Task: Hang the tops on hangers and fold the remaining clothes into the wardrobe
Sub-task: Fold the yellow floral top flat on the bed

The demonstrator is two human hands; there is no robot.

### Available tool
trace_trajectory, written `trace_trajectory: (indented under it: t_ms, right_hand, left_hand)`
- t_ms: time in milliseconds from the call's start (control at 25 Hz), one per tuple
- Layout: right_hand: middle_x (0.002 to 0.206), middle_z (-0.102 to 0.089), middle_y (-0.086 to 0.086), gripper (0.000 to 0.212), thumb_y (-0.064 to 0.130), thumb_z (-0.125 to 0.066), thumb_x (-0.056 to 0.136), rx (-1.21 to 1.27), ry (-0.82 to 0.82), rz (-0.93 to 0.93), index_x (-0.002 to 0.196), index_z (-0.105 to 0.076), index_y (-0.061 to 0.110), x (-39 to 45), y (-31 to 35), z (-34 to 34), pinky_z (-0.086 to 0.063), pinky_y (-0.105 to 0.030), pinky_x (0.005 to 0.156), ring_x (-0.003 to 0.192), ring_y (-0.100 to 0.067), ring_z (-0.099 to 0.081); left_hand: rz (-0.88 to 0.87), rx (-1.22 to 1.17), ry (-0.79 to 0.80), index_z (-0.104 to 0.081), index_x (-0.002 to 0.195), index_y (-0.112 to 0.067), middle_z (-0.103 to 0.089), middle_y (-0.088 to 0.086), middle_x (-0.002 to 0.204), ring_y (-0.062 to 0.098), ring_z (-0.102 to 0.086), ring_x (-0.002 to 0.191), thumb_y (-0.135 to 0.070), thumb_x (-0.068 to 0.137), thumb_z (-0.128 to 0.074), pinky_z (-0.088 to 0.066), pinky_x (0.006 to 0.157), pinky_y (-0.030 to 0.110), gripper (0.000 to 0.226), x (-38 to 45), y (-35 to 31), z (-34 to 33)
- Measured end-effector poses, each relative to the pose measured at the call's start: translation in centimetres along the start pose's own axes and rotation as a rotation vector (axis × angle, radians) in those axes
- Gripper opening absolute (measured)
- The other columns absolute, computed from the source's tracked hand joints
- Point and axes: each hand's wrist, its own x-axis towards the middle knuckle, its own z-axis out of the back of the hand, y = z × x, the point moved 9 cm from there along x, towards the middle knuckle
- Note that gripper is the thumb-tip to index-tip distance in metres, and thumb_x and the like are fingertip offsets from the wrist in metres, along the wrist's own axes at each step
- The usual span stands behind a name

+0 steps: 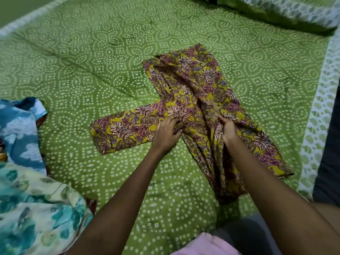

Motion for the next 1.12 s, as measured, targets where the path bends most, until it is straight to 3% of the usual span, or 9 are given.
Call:
trace_trajectory:
  t_ms: [160,320,520,600,680,760,920,1000,1120]
  right_hand:
    - [0.052,-0.067,0.0,0.021,0.015,-0.046,0.097,0.025,0.023,-0.009,0.082,-0.058,0.009,-0.3,-0.3,0.8,-0.047,-0.016,0.042,0.063,-0.018,-0.062]
    - [0.114,-0.064,-0.008,0.031,0.016,-0.058,0.09,-0.172,-0.057,0.061,0.119,-0.058,0.006,1.5,-0.7,1.7,-0.047,-0.034,0.09,0.101,-0.022,-0.06]
    - [0.114,-0.055,-0.01,0.035,0.01,-0.058,0.083,-0.874,-0.382,0.799,0.117,-0.048,0.009,-3.3,4.1,-1.3,-0.046,-0.034,0.081,0.102,-0.024,-0.053]
    - [0.119,-0.053,-0.011,0.046,0.016,-0.063,0.078,-1.21,-0.122,1.181,0.121,-0.049,0.007,-5.9,2.4,-6.5,-0.043,-0.038,0.095,0.112,-0.024,-0.049]
    - [0.135,-0.044,-0.009,0.062,0.021,-0.064,0.079,-1.505,0.338,1.14,0.135,-0.04,0.008,-6.4,-2.9,-10.6,-0.033,-0.043,0.109,0.126,-0.023,-0.041]
    - [0.147,-0.032,-0.006,0.072,0.025,-0.06,0.084,-1.682,0.513,1.038,0.145,-0.025,0.011,-6.3,-6.2,-12.9,-0.019,-0.041,0.117,0.136,-0.019,-0.029]
    - [0.117,-0.062,-0.012,0.05,0.02,-0.058,0.088,-1.445,0.315,0.931,0.135,-0.045,0.011,-4.7,-4.2,-16.2,-0.045,-0.039,0.092,0.105,-0.027,-0.058]
    - [0.094,-0.068,-0.012,0.021,0.013,-0.053,0.091,-1.043,0.279,0.664,0.107,-0.066,0.008,-2.3,-1.9,-15.2,-0.051,-0.033,0.074,0.085,-0.029,-0.064]
    - [0.092,-0.066,-0.008,0.024,0.021,-0.045,0.094,-0.173,0.052,0.252,0.096,-0.067,0.009,2.0,3.1,-8.2,-0.054,-0.028,0.077,0.091,-0.027,-0.064]
  left_hand:
    - [0.01,0.035,-0.004,-0.043,0.137,-0.019,-0.04,0.002,0.141,0.02,-0.035,0.127,-0.027,0.089,-0.055,-0.025,0.112,0.044,0.05,1.0,-0.3,0.0]
    - [-0.083,0.151,0.007,-0.047,0.129,-0.018,-0.043,0.001,0.132,0.017,-0.038,0.12,-0.026,0.085,-0.055,-0.028,0.107,0.036,0.045,1.6,-1.6,-0.3]
    - [-0.107,0.144,-0.16,-0.058,0.111,-0.011,-0.056,0.001,0.105,0.014,-0.047,0.095,-0.009,0.089,-0.052,-0.042,0.088,0.03,0.023,1.4,-1.4,1.8]
    - [-0.085,0.215,-0.196,-0.06,0.109,-0.01,-0.06,0.003,0.103,0.017,-0.049,0.093,-0.004,0.086,-0.052,-0.042,0.082,0.03,0.025,1.3,-0.3,2.8]
    - [0.017,0.306,-0.265,-0.063,0.108,-0.011,-0.061,0.004,0.104,0.02,-0.051,0.094,-0.006,0.085,-0.056,-0.038,0.081,0.031,0.024,0.7,2.1,4.4]
    - [0.12,0.317,-0.352,-0.065,0.108,-0.01,-0.063,0.005,0.104,0.02,-0.05,0.093,-0.005,0.082,-0.057,-0.036,0.08,0.031,0.027,-0.2,4.0,6.4]
    - [-0.033,0.196,-0.436,-0.065,0.103,-0.005,-0.064,0.011,0.098,0.025,-0.052,0.089,0.001,0.077,-0.056,-0.031,0.074,0.028,0.028,1.5,0.7,8.5]
    - [-0.061,0.194,-0.447,-0.062,0.105,-0.006,-0.062,0.012,0.101,0.028,-0.053,0.095,-0.004,0.078,-0.055,-0.035,0.079,0.033,0.028,3.4,-1.0,8.6]
    - [0.03,0.174,-0.55,-0.057,0.113,-0.007,-0.057,0.01,0.113,0.026,-0.049,0.106,-0.015,0.082,-0.059,-0.032,0.09,0.032,0.033,5.0,-0.5,9.6]
